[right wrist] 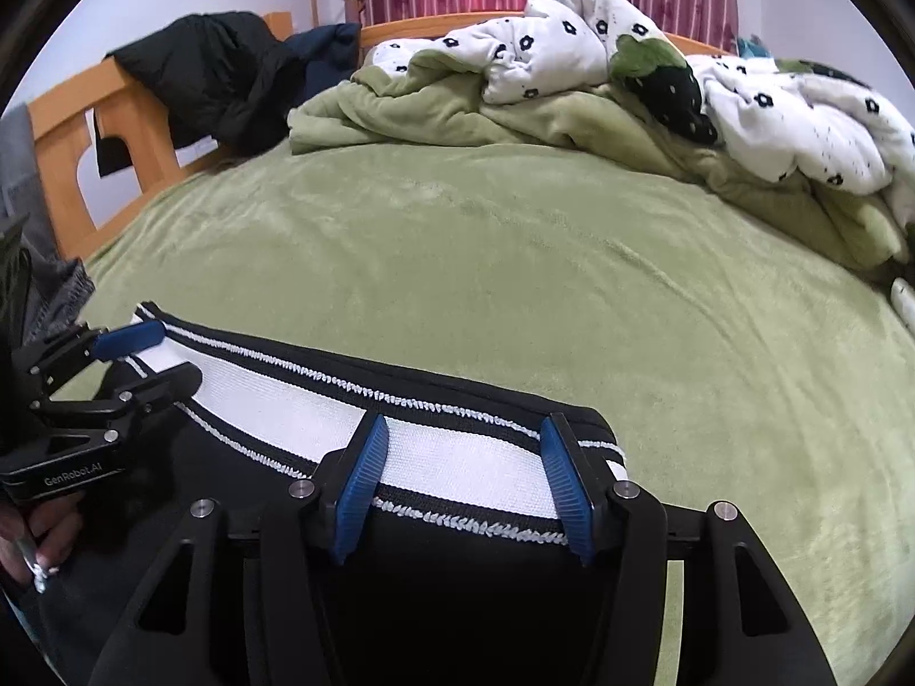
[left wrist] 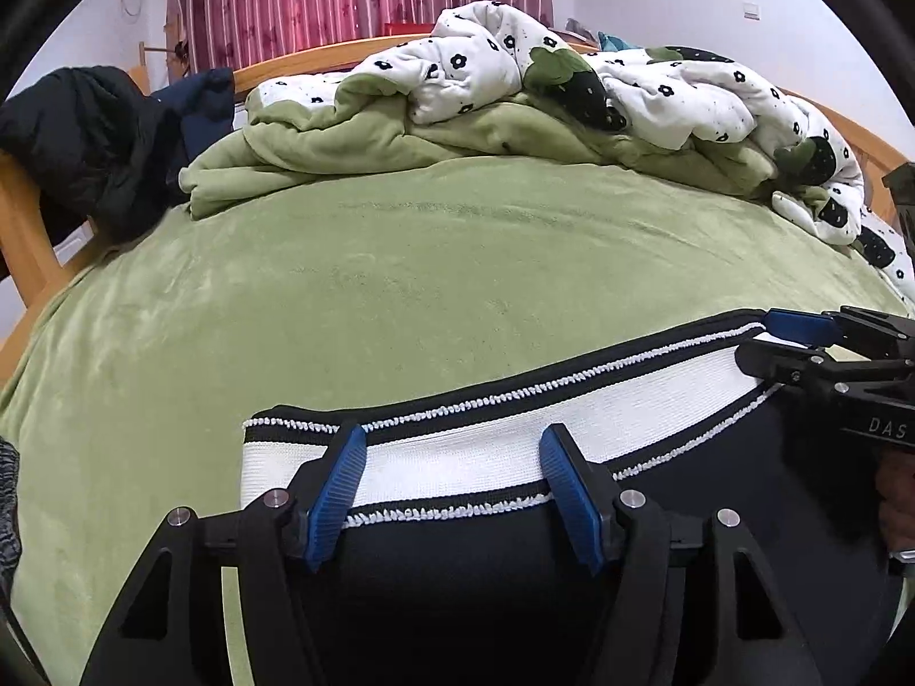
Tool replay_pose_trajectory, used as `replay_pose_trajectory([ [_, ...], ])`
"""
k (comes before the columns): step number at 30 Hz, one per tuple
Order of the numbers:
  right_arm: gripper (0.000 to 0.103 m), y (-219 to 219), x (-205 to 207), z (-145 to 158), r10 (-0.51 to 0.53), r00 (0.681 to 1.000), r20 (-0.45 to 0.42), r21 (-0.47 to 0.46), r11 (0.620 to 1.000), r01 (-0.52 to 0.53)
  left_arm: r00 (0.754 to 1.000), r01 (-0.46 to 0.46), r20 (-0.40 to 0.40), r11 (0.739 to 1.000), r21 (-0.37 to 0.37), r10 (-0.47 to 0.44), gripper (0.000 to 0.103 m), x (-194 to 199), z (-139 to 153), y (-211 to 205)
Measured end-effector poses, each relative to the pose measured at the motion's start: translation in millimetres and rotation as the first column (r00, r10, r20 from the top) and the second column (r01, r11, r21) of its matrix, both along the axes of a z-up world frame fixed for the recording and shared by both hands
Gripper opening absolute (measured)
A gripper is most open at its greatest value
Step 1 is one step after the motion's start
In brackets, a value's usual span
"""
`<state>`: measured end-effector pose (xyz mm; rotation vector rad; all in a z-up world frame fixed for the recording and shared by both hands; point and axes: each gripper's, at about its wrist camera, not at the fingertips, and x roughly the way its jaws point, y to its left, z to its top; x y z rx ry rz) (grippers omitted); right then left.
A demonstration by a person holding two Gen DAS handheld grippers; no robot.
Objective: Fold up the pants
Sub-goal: 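Grip the white waistband with both tools and pull it square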
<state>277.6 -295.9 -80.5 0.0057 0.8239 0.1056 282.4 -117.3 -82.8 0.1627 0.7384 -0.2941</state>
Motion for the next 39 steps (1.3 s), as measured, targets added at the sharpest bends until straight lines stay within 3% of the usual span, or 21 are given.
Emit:
replay_pose_trajectory([
  [13,0.055,-5.4,-5.9,-0.4,-0.031,0.999,0.032,0.017,0.999,0.03,0.997,-0.065,0.032,0.997,0.029,0.064,0.063,-4.4,1.1,4.3],
  [39,0.055,-6.8,-6.4,-0.9,-0.041,0.999,0.031,0.007,0.999,0.041,0.991,-0.134,0.015,0.991,-0.018,0.134,0.063,-4.0,0.2,21.3],
])
